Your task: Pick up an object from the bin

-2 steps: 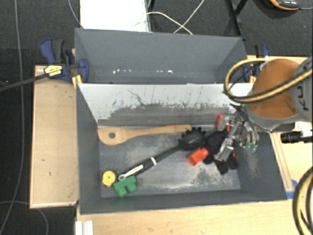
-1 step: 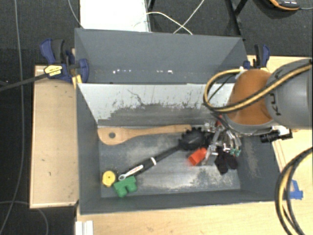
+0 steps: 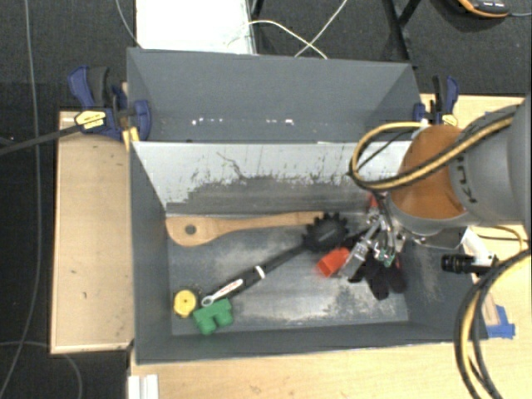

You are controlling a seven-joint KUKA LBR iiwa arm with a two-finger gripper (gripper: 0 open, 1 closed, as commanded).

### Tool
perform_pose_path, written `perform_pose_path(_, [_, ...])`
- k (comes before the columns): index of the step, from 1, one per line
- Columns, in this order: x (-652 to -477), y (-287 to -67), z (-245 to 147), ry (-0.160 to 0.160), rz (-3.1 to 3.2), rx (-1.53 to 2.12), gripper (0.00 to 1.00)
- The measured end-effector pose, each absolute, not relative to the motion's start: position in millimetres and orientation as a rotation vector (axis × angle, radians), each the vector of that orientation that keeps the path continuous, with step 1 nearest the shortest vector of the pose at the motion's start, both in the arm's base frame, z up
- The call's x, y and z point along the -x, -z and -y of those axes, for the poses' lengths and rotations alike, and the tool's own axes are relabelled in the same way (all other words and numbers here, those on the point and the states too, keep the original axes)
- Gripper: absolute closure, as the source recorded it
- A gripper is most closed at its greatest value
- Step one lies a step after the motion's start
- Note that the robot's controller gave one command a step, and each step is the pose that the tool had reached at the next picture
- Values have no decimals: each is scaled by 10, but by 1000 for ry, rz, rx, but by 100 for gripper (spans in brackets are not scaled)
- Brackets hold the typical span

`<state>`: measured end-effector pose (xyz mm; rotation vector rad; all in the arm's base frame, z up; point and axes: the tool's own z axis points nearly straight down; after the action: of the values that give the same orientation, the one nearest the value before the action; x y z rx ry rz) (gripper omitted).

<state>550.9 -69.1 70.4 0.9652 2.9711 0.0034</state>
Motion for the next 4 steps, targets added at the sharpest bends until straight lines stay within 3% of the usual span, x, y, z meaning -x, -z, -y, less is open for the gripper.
perform_pose_path(1, [-5628, -750, 606, -2, -3113, -333, 100])
perform_pose_path(2, [-5628, -752, 606, -2, -3113, -331, 100])
perform_pose_path(4, [-5610, -1140, 602, -3, -3119, -328, 100])
